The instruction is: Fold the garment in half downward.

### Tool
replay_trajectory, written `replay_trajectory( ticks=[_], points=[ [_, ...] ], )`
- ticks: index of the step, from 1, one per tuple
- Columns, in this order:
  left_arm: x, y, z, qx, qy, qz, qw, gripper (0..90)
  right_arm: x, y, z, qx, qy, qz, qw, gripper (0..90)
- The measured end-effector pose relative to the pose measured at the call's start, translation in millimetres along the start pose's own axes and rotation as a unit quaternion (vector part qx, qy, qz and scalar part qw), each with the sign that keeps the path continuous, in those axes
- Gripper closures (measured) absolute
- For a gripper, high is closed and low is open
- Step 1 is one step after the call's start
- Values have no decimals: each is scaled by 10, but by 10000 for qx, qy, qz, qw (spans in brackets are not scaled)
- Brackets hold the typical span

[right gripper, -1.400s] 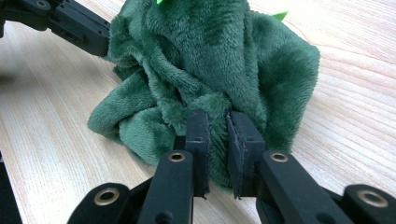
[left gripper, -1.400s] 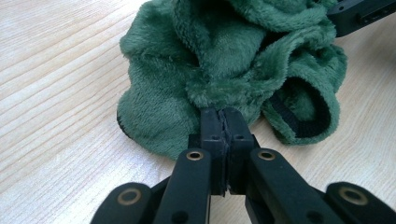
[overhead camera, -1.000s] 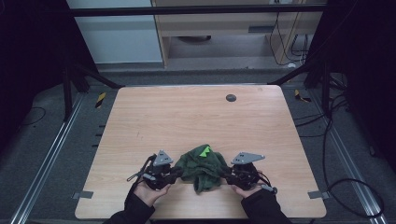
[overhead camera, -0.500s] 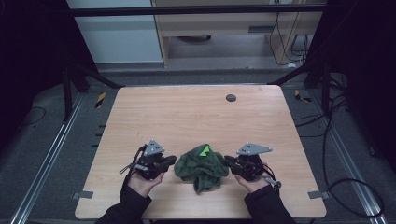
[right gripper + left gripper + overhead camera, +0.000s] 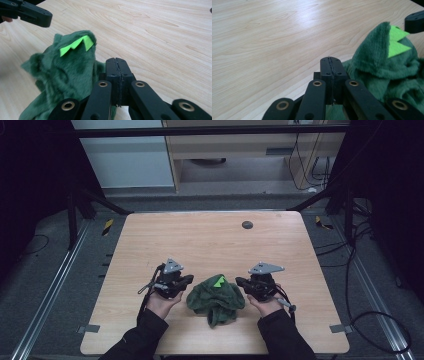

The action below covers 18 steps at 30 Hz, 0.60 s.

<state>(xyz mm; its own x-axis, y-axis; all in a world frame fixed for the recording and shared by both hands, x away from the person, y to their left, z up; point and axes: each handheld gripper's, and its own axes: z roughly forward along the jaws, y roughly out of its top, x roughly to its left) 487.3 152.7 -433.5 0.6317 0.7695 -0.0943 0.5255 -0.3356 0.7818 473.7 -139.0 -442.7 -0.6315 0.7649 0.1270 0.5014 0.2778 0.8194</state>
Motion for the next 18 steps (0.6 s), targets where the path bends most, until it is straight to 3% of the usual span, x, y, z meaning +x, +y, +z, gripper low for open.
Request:
replay_trajectory(
  ticks=[5, 10, 18],
  points=[
    [9, -14, 136, 114, -198, -33, 9997, 899, -1, -21, 131, 133, 36, -4, 9999, 899],
    [-38, -63, 223, 272, -290, 117, 9991, 899, 23, -59, 206, 280, 107, 5, 9996, 897],
    [-123, -81, 164, 247, -477, 209, 9983, 898, 90, -80, 205, 310, 253, -67, 9992, 891]
  ],
)
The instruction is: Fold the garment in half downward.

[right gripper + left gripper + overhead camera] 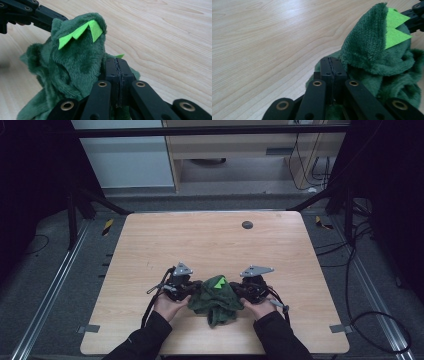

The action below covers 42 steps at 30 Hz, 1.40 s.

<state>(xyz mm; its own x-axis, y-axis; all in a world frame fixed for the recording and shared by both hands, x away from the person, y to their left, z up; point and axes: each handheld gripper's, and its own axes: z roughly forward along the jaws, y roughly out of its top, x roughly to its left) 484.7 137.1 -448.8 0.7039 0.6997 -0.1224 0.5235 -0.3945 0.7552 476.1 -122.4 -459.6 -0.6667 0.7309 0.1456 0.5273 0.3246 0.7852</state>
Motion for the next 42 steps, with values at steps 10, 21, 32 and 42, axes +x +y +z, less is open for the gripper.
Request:
replay_trajectory(
  ticks=[10, 21, 32, 42],
  points=[
    [-97, -73, -185, -48, -165, 117, 9998, 898, 127, -6, -109, -84, 124, -149, 9998, 894],
    [-263, -129, -297, -16, -328, 312, 9990, 898, 228, -79, -220, -121, 263, -246, 9993, 896],
    [-345, -271, -333, 156, -456, 396, 9981, 898, 331, -156, -259, -37, 391, -299, 9988, 895],
    [-423, -367, -327, 281, -525, 436, 9973, 898, 372, -250, -276, 64, 468, -251, 9986, 891]
  ],
)
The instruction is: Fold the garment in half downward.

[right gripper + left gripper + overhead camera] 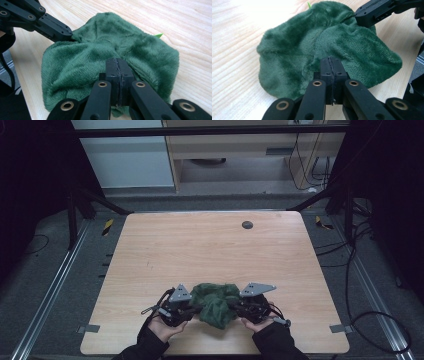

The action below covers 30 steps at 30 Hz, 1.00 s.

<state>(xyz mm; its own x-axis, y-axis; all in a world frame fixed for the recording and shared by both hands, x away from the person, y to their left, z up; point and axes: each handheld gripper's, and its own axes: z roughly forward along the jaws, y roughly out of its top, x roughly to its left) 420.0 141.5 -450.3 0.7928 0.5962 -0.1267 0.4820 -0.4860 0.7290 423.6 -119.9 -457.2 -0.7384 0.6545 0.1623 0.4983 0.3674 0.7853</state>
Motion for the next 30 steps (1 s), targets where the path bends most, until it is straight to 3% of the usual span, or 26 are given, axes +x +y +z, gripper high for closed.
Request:
replay_trajectory(
  ticks=[8, 15, 20, 30],
  points=[
    [-71, -79, 65, 182, 10, 90, 9998, 898, 33, -84, 16, 129, 37, 38, 9999, 888],
    [-104, -133, 125, 321, 194, 20, 9993, 899, 32, -139, 52, 188, 26, 62, 9998, 886],
    [-107, -173, 191, 498, 211, -26, 9985, 899, 24, -171, 97, 272, 5, 40, 9996, 886],
    [-90, -189, 217, 532, 211, -62, 9983, 899, 5, -203, 141, 366, 0, 63, 9993, 883]
  ],
)
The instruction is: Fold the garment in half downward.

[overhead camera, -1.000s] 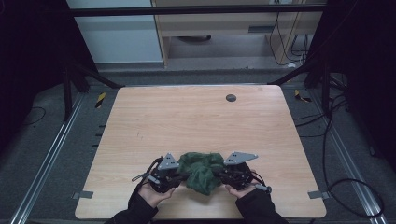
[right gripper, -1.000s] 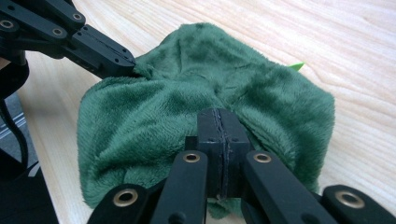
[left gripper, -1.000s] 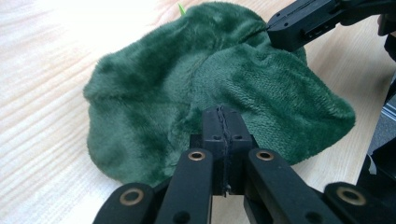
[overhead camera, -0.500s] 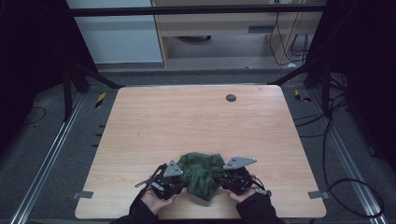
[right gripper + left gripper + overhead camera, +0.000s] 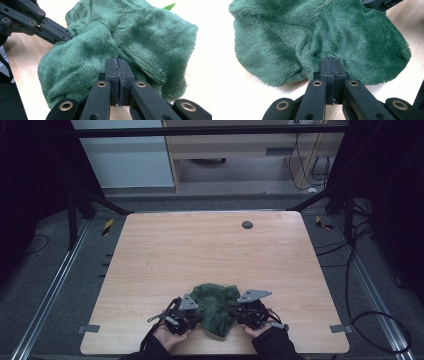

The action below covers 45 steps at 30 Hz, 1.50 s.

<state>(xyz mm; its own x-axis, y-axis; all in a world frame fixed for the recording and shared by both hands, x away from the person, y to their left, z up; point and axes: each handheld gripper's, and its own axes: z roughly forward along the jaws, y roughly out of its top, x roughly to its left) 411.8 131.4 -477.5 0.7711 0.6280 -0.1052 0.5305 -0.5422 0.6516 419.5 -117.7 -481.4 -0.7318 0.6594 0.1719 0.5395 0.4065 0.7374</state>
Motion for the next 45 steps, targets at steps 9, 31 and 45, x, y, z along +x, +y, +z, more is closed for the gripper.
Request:
replay_trajectory(
  ticks=[9, 31, 45],
  points=[
    [130, 12, -252, -401, 206, -197, 9988, 882, -49, 67, -168, -437, -151, 25, 9989, 851],
    [749, -208, -563, -732, 1071, -837, 9880, 665, -528, -26, -468, -680, -1208, 513, 9890, 648],
    [1036, -387, -639, -714, 1617, -946, 9797, 424, -788, -140, -528, -605, -1716, 802, 9800, 389]
  ],
)
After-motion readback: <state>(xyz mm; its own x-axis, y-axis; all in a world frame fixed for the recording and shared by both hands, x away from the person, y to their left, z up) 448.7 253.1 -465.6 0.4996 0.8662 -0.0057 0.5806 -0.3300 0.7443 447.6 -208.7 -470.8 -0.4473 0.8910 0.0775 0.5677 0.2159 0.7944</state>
